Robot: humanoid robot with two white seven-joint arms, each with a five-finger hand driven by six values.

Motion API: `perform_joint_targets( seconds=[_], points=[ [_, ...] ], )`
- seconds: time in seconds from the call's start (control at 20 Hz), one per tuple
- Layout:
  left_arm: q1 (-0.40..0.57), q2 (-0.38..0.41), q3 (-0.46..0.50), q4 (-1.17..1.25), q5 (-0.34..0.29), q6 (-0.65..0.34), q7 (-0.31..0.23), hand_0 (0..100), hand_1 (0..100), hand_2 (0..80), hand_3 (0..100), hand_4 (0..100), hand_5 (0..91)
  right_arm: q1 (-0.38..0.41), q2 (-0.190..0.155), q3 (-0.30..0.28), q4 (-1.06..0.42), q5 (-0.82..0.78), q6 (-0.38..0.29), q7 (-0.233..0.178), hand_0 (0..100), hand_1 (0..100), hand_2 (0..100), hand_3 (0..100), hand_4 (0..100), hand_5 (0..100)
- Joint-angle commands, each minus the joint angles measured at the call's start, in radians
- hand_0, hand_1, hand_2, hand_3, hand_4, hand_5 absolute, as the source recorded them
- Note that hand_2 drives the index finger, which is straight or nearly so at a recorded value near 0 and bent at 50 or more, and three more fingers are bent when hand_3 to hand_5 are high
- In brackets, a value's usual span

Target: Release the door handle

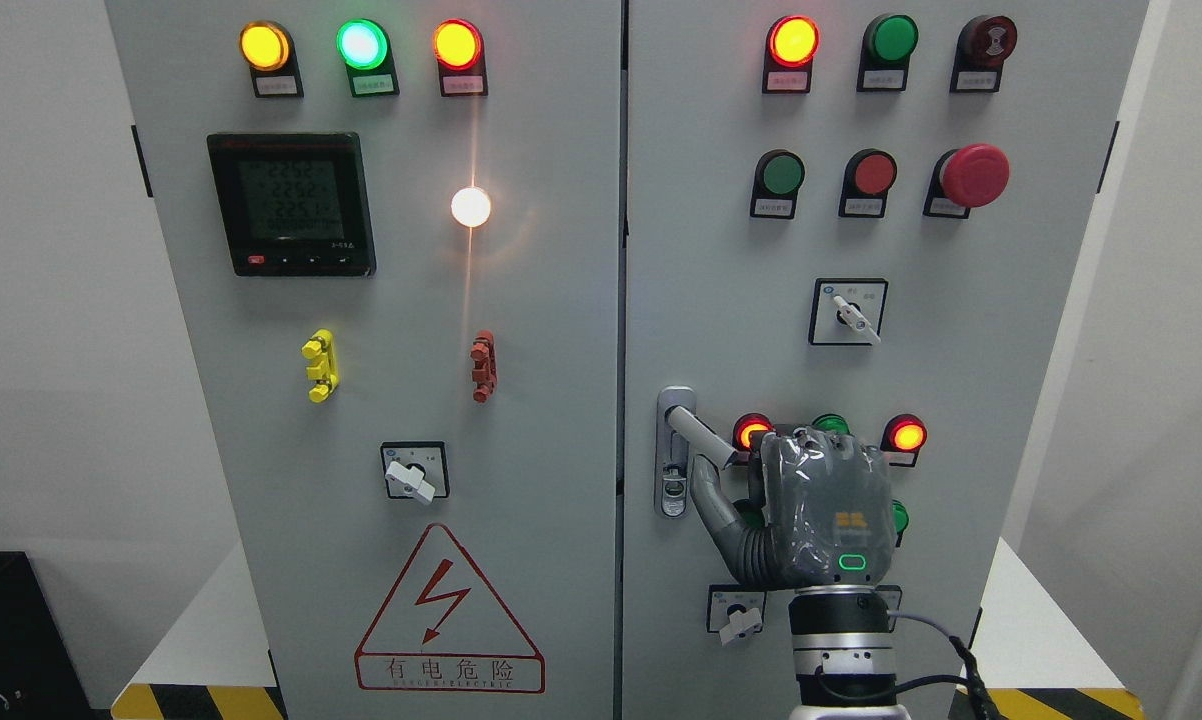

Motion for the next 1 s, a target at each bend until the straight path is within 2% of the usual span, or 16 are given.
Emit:
perform_joint_targets(
  seconds=[0.0, 0.95],
  points=[
    [0.009, 0.000, 0.000, 0.000, 0.000, 0.001, 0.000, 12, 56, 0.0, 0, 0, 0.0, 0.000, -0.001, -0.006, -0.002, 0.000, 0.001, 0.000, 51, 39, 96, 100, 96, 100],
    [0.009, 0.000, 0.000, 0.000, 0.000, 0.000, 0.000, 12, 56, 0.0, 0, 0, 0.0, -0.003, -0.003, -0.012, -0.005, 0.000, -0.001, -0.002, 52, 39, 96, 100, 96, 100]
  ],
)
